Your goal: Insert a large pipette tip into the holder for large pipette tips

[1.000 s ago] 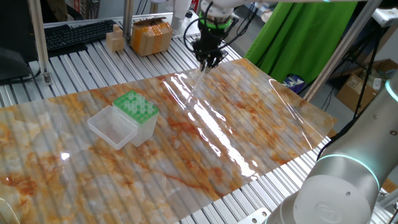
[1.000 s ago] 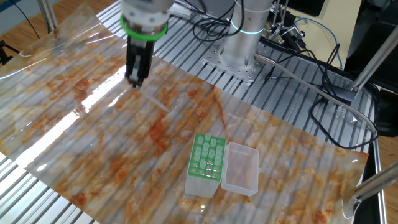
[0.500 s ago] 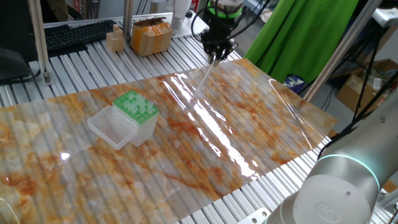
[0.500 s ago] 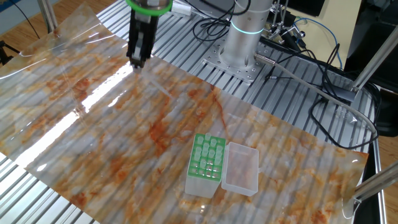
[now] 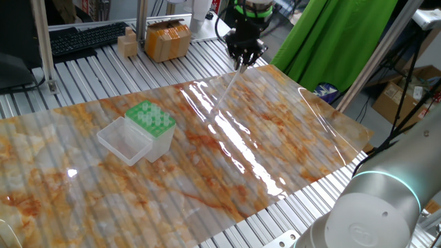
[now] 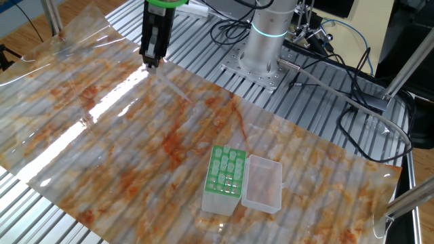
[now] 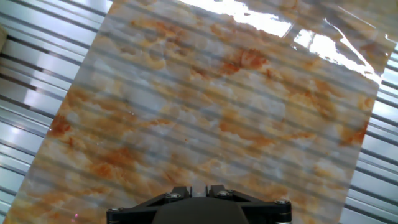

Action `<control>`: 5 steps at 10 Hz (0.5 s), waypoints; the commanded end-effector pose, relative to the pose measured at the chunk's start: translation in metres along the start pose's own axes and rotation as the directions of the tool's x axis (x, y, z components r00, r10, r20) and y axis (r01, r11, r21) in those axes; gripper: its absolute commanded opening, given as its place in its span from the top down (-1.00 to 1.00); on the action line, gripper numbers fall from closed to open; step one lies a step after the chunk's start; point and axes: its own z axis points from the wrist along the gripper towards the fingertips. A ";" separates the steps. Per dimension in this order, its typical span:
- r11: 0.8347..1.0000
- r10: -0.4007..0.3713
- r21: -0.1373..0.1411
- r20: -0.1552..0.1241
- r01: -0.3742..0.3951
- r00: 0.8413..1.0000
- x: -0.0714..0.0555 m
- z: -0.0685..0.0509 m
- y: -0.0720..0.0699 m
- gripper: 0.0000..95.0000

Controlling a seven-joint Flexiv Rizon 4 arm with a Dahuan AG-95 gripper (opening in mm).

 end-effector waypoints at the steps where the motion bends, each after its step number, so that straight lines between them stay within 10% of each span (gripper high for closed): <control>1: 1.000 -0.025 0.006 -0.005 0.025 1.000 0.000 0.000 -0.003 1.00; 5: 0.997 -0.079 -0.018 -0.035 0.078 0.996 0.000 0.000 -0.003 1.00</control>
